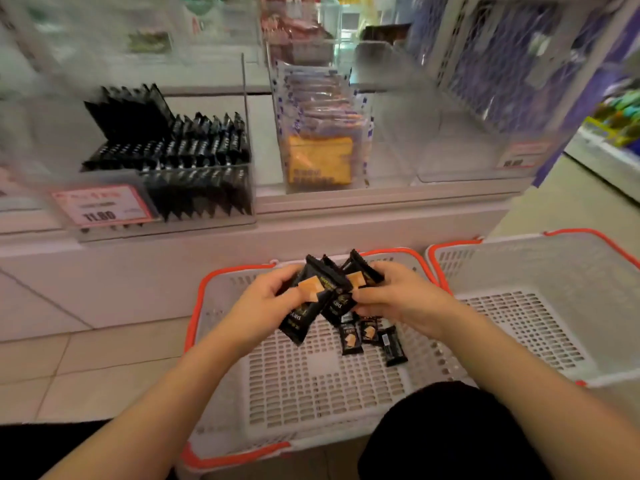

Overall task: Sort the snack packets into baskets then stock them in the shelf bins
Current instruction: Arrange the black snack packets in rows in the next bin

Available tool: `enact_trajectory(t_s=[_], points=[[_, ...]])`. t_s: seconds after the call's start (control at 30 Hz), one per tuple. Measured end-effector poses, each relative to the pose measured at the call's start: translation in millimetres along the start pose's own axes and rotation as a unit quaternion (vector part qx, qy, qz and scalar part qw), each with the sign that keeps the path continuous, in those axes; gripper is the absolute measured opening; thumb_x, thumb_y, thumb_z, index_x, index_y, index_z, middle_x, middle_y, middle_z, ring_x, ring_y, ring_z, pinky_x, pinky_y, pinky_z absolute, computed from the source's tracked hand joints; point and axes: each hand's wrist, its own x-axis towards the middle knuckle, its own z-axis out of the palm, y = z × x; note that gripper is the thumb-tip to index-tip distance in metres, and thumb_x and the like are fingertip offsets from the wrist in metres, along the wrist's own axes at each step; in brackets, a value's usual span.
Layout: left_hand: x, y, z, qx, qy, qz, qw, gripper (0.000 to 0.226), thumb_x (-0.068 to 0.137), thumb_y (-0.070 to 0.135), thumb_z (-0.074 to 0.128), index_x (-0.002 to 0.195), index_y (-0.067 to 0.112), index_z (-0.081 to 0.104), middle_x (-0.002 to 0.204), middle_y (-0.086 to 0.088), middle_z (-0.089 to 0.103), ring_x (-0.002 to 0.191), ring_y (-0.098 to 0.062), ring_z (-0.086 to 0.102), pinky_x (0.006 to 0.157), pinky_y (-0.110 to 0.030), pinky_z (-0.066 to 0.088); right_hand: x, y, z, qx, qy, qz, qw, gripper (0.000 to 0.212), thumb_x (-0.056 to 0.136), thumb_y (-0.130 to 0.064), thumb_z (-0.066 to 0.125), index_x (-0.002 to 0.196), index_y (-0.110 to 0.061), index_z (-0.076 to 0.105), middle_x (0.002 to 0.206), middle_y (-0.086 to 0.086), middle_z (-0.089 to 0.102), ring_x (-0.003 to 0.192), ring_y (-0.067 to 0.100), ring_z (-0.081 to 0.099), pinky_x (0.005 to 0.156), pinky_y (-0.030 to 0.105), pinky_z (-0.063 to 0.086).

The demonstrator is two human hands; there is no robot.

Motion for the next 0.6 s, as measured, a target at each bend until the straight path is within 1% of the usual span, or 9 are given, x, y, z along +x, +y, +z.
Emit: enact_trajectory(t_s=[0.1,0.13,0.2,0.3,0.4,0.47,0.5,0.53,0.6], points=[[-14,18,-14,0.102,0.005,0.053,0.993,0.03,0.087,0.015,0.063,0.105,0.038,0.06,0.105,0.011,0.062,0.096,0.004,0.057,0.084,-0.015,0.041,-16,-23,13,0.006,-0.015,-0.015,1.0,0.034,0.083,0.011,0.059,0.115,0.003,0.053,0.11,0.02,0.065,0.098,0.028,0.067,0.087,0.039,0.055],[-18,25,-18,0.116,0.007,0.073,0.99,0.03,0.089,0.015,0.06,0.106,0.039,0.058,0.106,0.011,0.06,0.097,0.006,0.054,0.084,-0.011,0.039,-21,-31,19,-0.005,-0.015,-0.023,1.0,0.038,0.082,0.011,0.06,0.117,0.003,0.051,0.114,0.022,0.063,0.098,0.028,0.067,0.087,0.039,0.055],[-24,39,-26,0.126,0.0,0.106,0.986,0.029,0.089,0.019,0.06,0.109,0.04,0.056,0.112,0.01,0.058,0.103,0.007,0.052,0.087,-0.006,0.037,-30,-46,32,-0.046,-0.017,-0.057,0.997,0.038,0.08,0.013,0.06,0.114,-0.003,0.054,0.108,0.02,0.063,0.091,0.023,0.068,0.079,0.031,0.057],[-31,57,-42,0.131,-0.042,0.117,0.984,0.044,0.085,0.021,0.062,0.122,0.04,0.049,0.124,0.011,0.059,0.113,0.002,0.054,0.097,-0.012,0.039,-40,-67,60,-0.106,-0.048,-0.112,0.987,0.046,0.078,0.014,0.063,0.118,-0.01,0.056,0.105,0.012,0.066,0.093,0.014,0.065,0.08,0.023,0.054],[-37,76,-61,0.169,-0.03,0.133,0.976,0.049,0.075,0.028,0.066,0.116,0.047,0.048,0.116,0.015,0.063,0.107,0.002,0.059,0.094,-0.016,0.044,-42,-86,82,-0.134,-0.068,-0.13,0.98,0.048,0.081,0.015,0.059,0.123,-0.007,0.051,0.111,0.009,0.064,0.095,0.007,0.062,0.083,0.02,0.05],[-38,86,-76,0.214,0.002,0.156,0.964,0.044,0.07,0.031,0.067,0.108,0.046,0.051,0.104,0.017,0.066,0.096,0.008,0.061,0.088,-0.013,0.046,-42,-104,91,-0.169,-0.093,-0.124,0.973,0.048,0.083,0.014,0.051,0.125,-0.009,0.049,0.122,0.018,0.059,0.103,0.011,0.056,0.095,0.034,0.046],[-37,90,-84,0.247,0.015,0.169,0.954,0.044,0.069,0.031,0.068,0.107,0.045,0.052,0.099,0.018,0.066,0.091,0.012,0.06,0.085,-0.01,0.046,-41,-114,95,-0.199,-0.109,-0.13,0.965,0.047,0.082,0.008,0.05,0.125,-0.011,0.05,0.127,0.02,0.056,0.106,0.013,0.053,0.1,0.042,0.04],[-37,94,-93,0.274,0.025,0.181,0.944,0.045,0.068,0.031,0.07,0.108,0.042,0.054,0.096,0.02,0.065,0.089,0.014,0.059,0.082,-0.007,0.045,-40,-124,99,-0.225,-0.122,-0.143,0.956,0.045,0.08,-0.001,0.052,0.123,-0.015,0.051,0.129,0.021,0.055,0.108,0.015,0.051,0.103,0.046,0.036],[-35,101,-108,0.317,0.038,0.2,0.926,0.049,0.068,0.026,0.077,0.112,0.029,0.058,0.093,0.02,0.064,0.086,0.014,0.058,0.077,-0.001,0.041,-32,-140,106,-0.285,-0.109,-0.18,0.935,0.042,0.084,-0.017,0.06,0.125,-0.025,0.049,0.129,0.01,0.057,0.115,0.014,0.051,0.106,0.047,0.035]])
